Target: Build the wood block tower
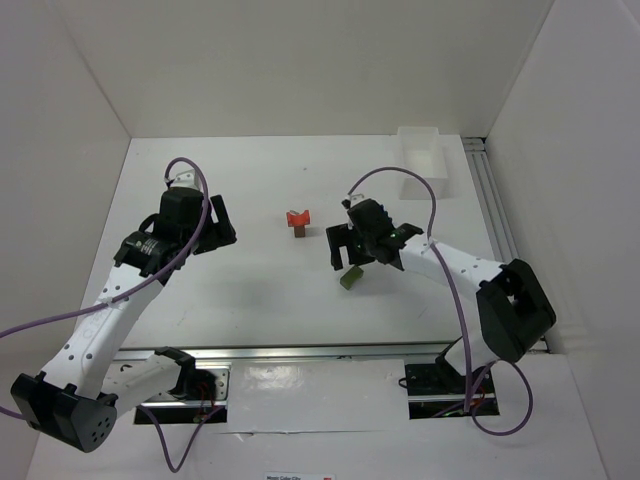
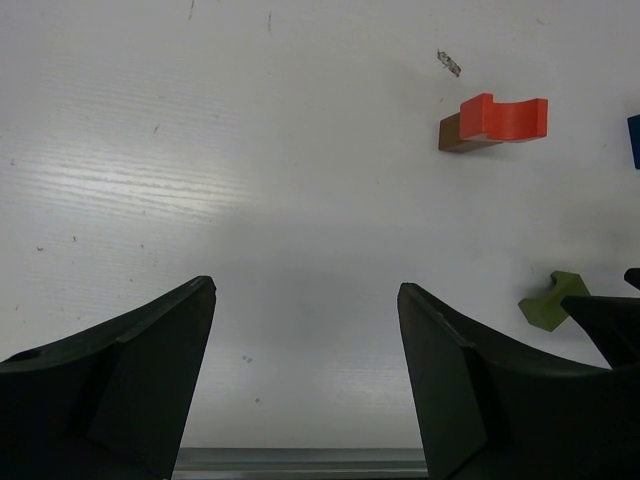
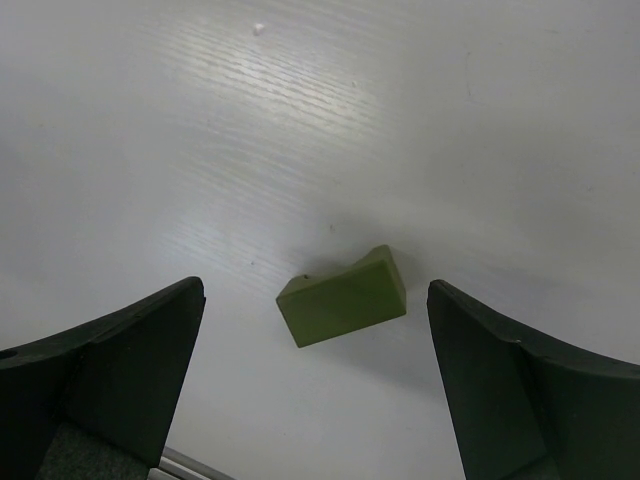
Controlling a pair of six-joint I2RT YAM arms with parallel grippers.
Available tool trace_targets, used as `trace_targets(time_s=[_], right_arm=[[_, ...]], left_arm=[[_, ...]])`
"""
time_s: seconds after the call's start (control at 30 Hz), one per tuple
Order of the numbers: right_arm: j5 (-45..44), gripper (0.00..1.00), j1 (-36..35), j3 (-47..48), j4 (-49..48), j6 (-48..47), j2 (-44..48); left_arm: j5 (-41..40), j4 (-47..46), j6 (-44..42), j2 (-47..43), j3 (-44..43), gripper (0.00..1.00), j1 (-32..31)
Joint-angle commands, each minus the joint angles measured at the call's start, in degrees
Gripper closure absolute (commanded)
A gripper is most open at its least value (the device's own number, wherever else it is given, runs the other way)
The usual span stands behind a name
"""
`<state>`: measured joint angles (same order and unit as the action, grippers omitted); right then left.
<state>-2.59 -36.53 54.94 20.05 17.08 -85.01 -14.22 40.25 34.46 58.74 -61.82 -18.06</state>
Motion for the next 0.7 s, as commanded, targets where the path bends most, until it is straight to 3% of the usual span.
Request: trace_targets(time_s=[0.0,0.43,0.67], right_arm=[[1.88,0.00,1.55,-1.67,-1.68,-0.73,-0.94],[14.71,0.00,3.40,-3.52,-5.20,-2.32,-5.16],[12.27,0.00,0.42,-4.05,-3.89,-2.32,-3.93]], left_arm=[[0.68,-1.23,-0.71,-0.73,-1.46,0.14,0.31],[0.16,-1.23,-0.71,-0.73,-1.46,0.14,0.31],[0.16,-1.23,-0.71,-0.73,-1.46,0.14,0.31]])
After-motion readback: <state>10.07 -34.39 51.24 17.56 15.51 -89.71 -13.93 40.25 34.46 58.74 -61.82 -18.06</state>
